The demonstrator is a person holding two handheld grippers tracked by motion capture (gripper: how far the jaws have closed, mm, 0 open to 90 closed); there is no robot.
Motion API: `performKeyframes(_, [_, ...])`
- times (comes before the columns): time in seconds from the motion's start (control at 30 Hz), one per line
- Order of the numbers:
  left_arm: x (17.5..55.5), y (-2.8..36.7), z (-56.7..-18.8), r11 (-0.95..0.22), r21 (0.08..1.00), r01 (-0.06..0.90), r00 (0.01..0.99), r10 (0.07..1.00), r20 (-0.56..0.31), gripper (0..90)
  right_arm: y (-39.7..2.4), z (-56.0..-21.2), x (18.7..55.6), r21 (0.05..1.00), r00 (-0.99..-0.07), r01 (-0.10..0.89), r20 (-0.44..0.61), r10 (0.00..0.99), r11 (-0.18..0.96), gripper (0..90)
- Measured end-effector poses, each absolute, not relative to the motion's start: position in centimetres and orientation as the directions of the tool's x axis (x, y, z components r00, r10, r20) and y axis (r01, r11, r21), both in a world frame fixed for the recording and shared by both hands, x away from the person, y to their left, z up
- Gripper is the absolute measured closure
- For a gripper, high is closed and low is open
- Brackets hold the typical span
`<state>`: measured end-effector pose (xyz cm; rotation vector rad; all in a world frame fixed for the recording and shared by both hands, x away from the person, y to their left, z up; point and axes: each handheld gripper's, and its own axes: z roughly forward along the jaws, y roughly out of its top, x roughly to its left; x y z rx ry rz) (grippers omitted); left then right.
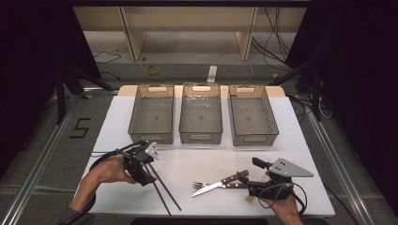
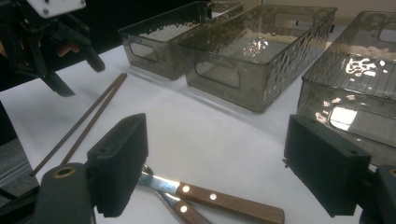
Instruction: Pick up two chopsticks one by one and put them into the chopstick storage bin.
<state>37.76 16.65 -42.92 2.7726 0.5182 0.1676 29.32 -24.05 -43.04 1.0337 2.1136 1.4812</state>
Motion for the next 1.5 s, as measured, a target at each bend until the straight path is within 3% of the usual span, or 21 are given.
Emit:
performKeyframes(0.23, [37.7,16.6,-44.3,-0.924,0.277,0.264,0.958,0.285,0.039,27.3,-24.0,-43.1,29.3,0.914,-0.673,0.361,0.116,0.731,0.187,22.6])
performKeyframes(0.5, [37.8,16.8,-44.9,-0.936,0.285,0.207,0.973,0.227,0.039,29.2,-24.0,-43.1,29.4,0.912,-0.678,0.362,0.116,0.726,0.192,22.7])
performKeyframes(1.2, [38.1,16.6,-46.4,-0.959,0.236,0.159,0.986,0.167,0.014,32.4,-23.9,-43.2,29.5,0.906,-0.686,0.371,0.119,0.718,0.203,23.2])
performKeyframes(1.5, [37.6,16.3,-46.4,-0.978,0.145,0.148,0.989,0.150,0.003,36.3,-23.8,-43.2,29.5,0.905,-0.688,0.372,0.119,0.716,0.207,23.2])
